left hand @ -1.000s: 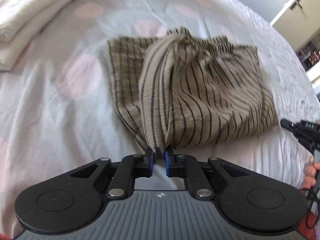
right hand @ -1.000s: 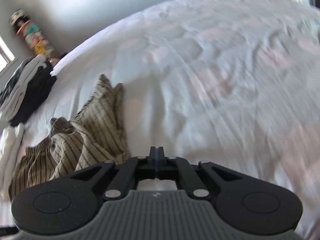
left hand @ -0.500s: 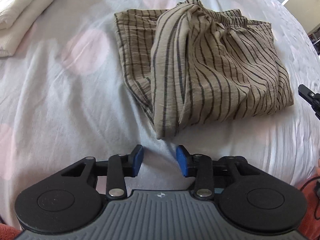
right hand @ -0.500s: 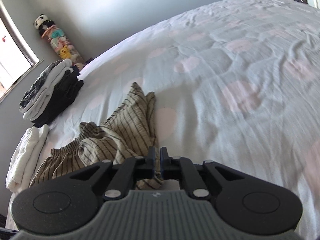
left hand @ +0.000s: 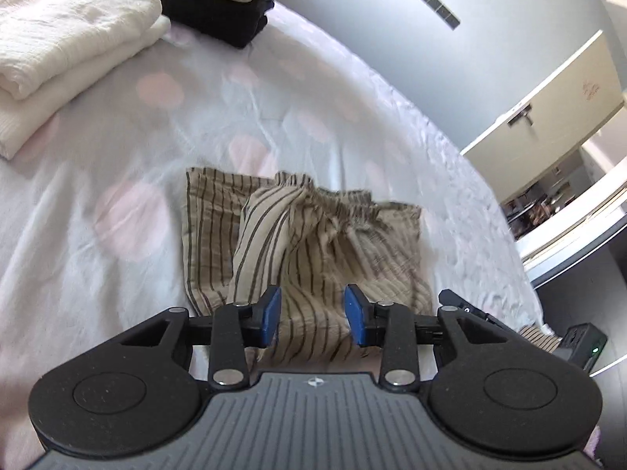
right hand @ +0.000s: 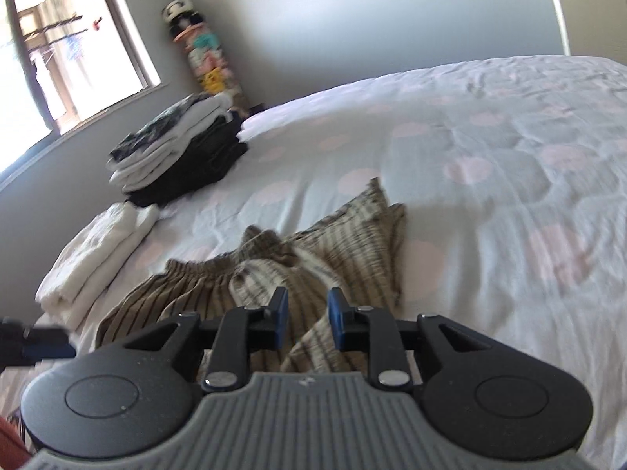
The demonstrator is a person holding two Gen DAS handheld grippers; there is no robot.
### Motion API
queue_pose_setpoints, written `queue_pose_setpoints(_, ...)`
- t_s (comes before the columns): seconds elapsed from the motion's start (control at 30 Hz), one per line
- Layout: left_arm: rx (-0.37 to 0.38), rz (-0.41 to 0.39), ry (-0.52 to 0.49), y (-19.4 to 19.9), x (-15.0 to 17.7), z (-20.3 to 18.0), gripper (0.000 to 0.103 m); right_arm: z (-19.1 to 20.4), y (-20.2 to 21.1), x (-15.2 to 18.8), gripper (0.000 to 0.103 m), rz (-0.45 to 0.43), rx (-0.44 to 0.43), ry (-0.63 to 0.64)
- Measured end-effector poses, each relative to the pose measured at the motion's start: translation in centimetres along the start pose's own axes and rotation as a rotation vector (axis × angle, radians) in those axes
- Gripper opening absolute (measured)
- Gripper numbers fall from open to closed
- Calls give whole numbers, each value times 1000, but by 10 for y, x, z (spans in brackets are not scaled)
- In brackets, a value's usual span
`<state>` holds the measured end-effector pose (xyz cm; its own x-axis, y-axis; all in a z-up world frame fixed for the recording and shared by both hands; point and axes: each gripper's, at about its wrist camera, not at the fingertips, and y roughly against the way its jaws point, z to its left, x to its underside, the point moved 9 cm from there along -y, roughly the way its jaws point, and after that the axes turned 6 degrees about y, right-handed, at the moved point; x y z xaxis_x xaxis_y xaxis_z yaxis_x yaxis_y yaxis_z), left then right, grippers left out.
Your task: Fold clothes
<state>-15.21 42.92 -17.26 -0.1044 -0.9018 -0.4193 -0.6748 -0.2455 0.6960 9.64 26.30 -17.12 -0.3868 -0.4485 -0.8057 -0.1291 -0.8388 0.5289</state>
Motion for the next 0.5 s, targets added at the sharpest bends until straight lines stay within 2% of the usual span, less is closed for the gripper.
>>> queue_pose_setpoints(0.1, -161, 88, -60, -27, 17, 14, 37, -4, -15, 13, 26, 84, 44, 17)
queue_pose_setpoints(0.17, -220, 123, -75, -38, 25, 21, 37, -10, -24, 22, 26, 144, 84, 24)
queue_pose_setpoints(0.27, -260, 169, -72, -51, 32, 28, 39, -22, -37, 34, 21, 217, 134, 17)
queue_pose_setpoints(0.37, -265, 166, -81, -51, 32, 30, 41, -24, -39, 37, 19, 234, 151, 27)
queue_pose_setpoints(0.43, -254, 134, -83, -42, 28, 26, 43, -23, -35, 35, 21, 221, 151, 31)
queue_pose_setpoints(0.5, -232, 79, -85, -30, 23, 21, 49, -22, -25, 29, 30, 183, 133, 10)
